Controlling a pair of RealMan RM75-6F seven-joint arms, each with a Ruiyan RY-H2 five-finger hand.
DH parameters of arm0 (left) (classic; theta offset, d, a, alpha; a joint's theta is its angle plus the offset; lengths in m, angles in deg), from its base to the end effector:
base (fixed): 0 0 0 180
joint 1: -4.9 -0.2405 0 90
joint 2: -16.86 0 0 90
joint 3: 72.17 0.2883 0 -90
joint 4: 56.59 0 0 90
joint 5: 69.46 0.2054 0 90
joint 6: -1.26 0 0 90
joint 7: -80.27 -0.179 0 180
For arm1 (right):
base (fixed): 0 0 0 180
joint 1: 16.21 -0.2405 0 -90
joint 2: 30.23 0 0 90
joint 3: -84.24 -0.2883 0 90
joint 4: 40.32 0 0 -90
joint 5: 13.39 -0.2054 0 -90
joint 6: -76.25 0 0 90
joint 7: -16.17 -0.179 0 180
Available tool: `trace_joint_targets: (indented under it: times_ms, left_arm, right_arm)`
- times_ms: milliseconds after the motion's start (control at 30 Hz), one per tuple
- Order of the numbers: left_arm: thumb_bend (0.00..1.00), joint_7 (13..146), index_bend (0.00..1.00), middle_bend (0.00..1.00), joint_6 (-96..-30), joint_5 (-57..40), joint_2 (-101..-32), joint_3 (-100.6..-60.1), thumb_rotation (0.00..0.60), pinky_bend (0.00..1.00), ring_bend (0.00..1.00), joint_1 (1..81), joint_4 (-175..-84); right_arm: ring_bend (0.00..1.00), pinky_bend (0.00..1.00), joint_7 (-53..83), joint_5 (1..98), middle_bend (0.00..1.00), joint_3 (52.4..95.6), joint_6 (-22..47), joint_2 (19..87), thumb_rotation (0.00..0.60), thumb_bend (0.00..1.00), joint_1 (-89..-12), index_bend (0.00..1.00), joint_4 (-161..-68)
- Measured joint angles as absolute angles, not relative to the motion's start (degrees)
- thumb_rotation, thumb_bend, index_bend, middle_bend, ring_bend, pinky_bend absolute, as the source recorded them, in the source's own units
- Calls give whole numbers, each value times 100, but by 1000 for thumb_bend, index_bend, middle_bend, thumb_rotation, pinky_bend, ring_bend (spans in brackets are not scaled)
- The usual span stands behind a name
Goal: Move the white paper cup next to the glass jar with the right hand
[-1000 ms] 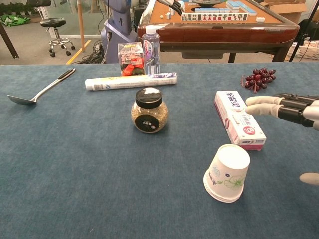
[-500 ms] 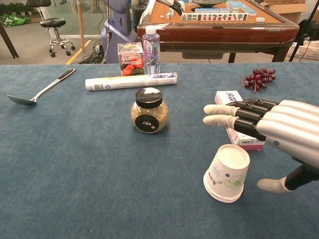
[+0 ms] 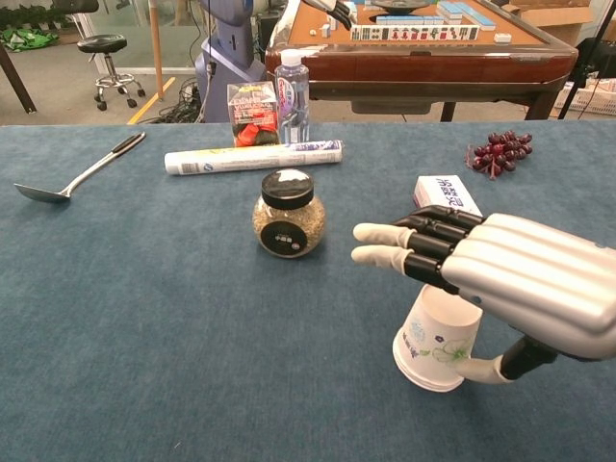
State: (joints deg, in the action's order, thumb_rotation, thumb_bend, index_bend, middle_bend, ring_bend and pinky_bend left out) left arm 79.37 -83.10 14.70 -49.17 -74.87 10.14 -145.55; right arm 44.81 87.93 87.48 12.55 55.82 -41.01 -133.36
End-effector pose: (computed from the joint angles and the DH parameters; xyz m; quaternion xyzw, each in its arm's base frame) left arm -0.3520 0.2206 0.1711 -0.5946 -0.3849 -0.3698 0.6013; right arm -0.1779 -0.2377 -0.0332 0.8435 -0.1891 0.3760 0.3336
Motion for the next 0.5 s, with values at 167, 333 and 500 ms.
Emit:
trace_joint_targets:
  times_ms: [167,333,500]
  left_arm:
    - [89,7954,501,483,-8327,1471,-4908,-7491,600,661,487,1006,-14559]
    - [89,7999,501,483,-8337,1462,-4891,-7499,600,661,487,997,-14554]
    - [90,7991,501,483,-8343,1475,-4891,-7496,600,661,487,997,-14559]
  right_arm:
    - [0,61,4569,8712,0,8674,1319,5794,600,0,-4163,0,-13175]
    - [0,61,4619,8662,0,8608,1301,5916,600,0,-4202,0,-13017]
    - [0,60,4632,8611,0,8572,1284,5987,600,0,-4231,0,-12860]
